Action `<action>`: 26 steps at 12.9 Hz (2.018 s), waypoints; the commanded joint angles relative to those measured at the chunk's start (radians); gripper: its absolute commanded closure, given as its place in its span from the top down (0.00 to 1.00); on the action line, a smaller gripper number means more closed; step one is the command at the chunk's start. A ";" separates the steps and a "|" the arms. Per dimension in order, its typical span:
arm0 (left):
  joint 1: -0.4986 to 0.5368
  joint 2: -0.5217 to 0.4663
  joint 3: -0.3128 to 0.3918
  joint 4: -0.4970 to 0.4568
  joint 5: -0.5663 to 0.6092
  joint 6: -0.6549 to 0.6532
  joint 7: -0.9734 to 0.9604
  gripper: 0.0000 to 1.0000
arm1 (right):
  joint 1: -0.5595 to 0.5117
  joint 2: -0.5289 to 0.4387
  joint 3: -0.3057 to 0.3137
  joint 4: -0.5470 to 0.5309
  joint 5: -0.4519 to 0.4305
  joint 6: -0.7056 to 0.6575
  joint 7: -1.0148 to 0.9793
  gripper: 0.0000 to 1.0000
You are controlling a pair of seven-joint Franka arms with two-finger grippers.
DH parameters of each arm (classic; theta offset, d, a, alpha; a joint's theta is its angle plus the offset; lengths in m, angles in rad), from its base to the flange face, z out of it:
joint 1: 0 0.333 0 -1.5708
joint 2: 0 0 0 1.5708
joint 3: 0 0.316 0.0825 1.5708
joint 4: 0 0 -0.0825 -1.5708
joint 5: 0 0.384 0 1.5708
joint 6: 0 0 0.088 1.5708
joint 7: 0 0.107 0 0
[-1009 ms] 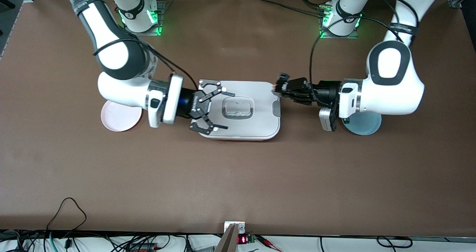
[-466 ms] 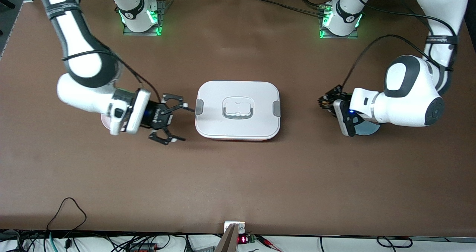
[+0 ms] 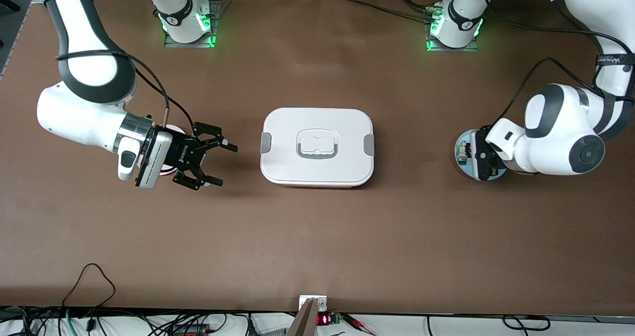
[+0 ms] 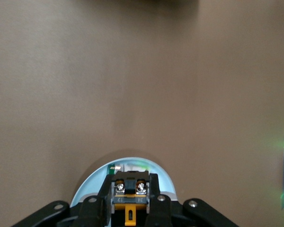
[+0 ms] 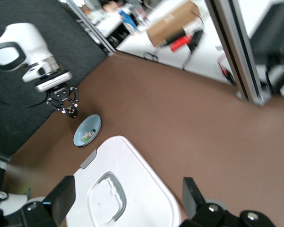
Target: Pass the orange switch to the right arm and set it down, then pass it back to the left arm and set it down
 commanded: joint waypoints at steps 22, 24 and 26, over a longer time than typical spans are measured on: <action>0.180 0.041 -0.009 -0.328 0.149 0.467 0.221 0.29 | 0.042 -0.111 -0.228 0.308 -1.178 -0.699 1.089 1.00; 0.185 0.042 -0.009 -0.327 0.149 0.467 0.218 1.00 | 0.038 -0.117 -0.290 0.308 -1.173 -0.695 1.096 1.00; 0.185 0.039 -0.009 -0.321 0.149 0.462 0.214 1.00 | 0.050 -0.118 -0.405 0.308 -1.153 -0.683 1.086 1.00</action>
